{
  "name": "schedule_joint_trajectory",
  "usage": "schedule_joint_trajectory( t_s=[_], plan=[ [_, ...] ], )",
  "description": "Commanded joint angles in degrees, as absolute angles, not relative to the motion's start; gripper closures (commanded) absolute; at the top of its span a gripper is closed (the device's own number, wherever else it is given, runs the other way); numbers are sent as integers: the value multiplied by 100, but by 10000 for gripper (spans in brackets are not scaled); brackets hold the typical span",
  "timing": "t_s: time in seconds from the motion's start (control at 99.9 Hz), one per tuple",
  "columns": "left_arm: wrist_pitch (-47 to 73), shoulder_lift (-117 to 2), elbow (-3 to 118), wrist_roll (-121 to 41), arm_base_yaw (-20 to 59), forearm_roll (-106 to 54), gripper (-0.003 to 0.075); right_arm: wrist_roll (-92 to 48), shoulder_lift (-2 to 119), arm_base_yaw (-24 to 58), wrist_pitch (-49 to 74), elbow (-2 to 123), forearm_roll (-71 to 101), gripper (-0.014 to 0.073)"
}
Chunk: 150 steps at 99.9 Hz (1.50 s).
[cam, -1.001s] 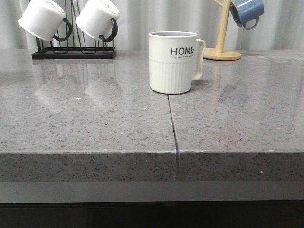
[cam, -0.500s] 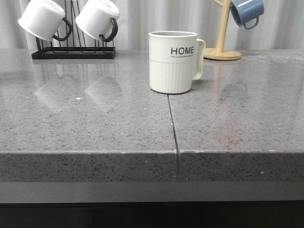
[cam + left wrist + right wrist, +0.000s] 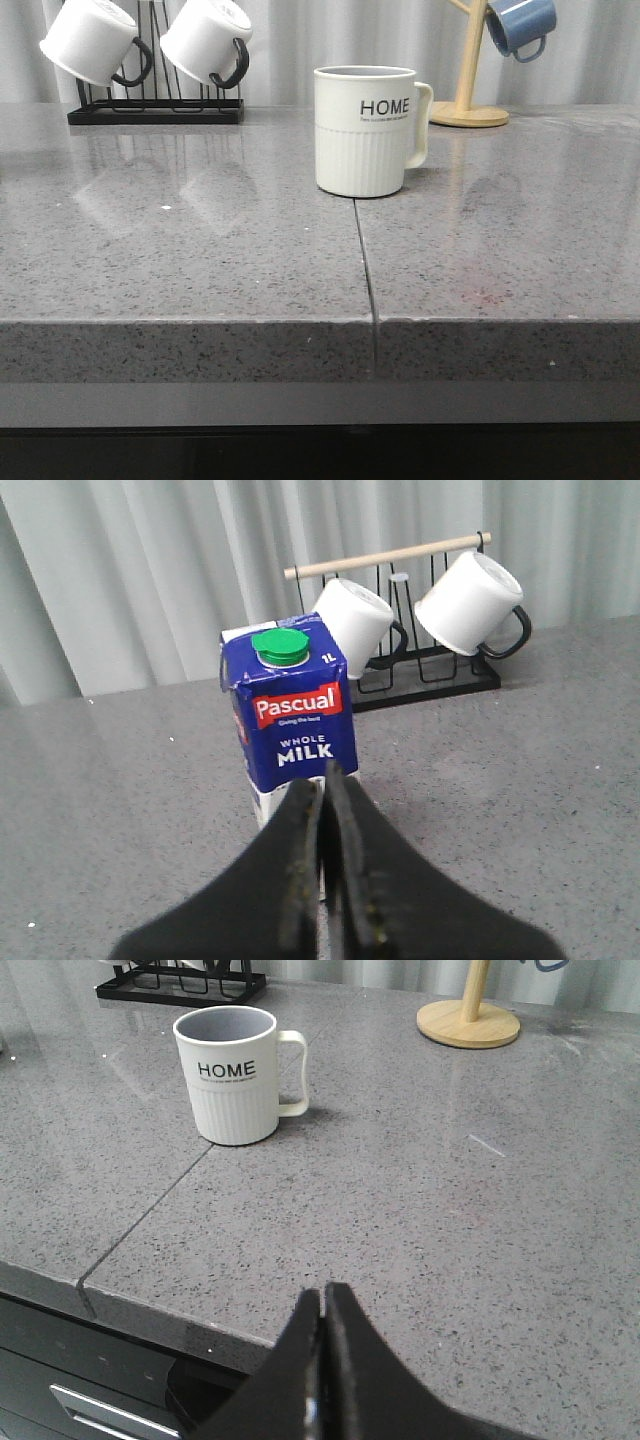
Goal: Place milk next to cup
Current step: 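Grasp the blue Pascual milk carton with the left gripper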
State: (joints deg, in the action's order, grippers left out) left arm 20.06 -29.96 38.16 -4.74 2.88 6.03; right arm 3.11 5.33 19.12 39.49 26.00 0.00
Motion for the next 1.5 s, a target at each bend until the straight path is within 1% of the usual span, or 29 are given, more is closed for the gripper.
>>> schedule_joint_trajectory(
  t_s=[0.0,0.05,0.06,0.07,0.1,0.12,0.13,0.14,0.17,0.19,0.2,0.21,0.22,0.24,0.27,0.34,0.38,0.72,0.921,1.201,1.441,1.491],
  plan=[
    [1706,-3655,4317,-427,324,317,655,298,610,1910,3564,2726,-44,661],
    [1694,-3929,4419,-427,324,317,560,298,610,1910,3564,2726,-44,661],
    [1680,-3966,4438,-427,324,317,527,298,610,1910,3564,2726,-44,661],
    [1679,-4038,4439,-427,324,317,510,298,610,1910,3564,2726,-44,661],
    [1652,-4171,4470,-427,314,317,416,298,610,1910,3564,2726,-44,661],
    [1635,-4265,4483,-427,314,317,374,298,610,1910,3564,2726,-44,661],
    [1608,-4295,4502,-427,314,317,332,298,610,1910,3564,2726,-44,661],
    [1607,-4354,4499,-427,314,317,311,298,610,1910,3564,2726,-44,661],
    [1531,-4468,4508,-427,314,317,207,298,610,1910,3564,2726,-44,661],
    [1472,-4545,4508,-427,314,317,167,298,610,1910,3564,2726,-44,661],
    [1429,-4571,4508,-427,314,317,129,298,610,1910,3564,2726,-44,661],
    [1409,-4620,4508,-427,314,317,112,298,610,1910,3564,2726,-44,661],
    [1386,-4644,4508,-427,314,317,78,298,610,1910,3564,2726,-44,661],
    [1322,-4712,4508,-427,314,317,35,298,610,1910,3564,2726,-44,661],
    [1215,-4798,4508,-427,314,317,-1,298,610,1910,3564,2726,-44,661],
    [998,-5026,4508,-382,314,250,42,298,610,1910,3564,2726,-44,661],
    [893,-5156,4508,-382,314,193,53,298,610,1910,3564,2726,-44,661],
    [344,-6000,4520,-382,314,32,53,298,610,1910,3564,2726,-44,661],
    [88,-6298,4520,-382,-49,-578,60,298,610,1910,3564,2726,-44,661],
    [-368,-6701,4528,-382,-47,-602,60,298,610,1910,3564,2726,-44,661],
    [-1316,-7128,4546,-382,-47,-602,60,298,610,1910,3564,2726,-44,661],
    [-1348,-7254,4604,-382,-47,-602,60,298,610,1910,3564,2726,-44,661]
  ],
)
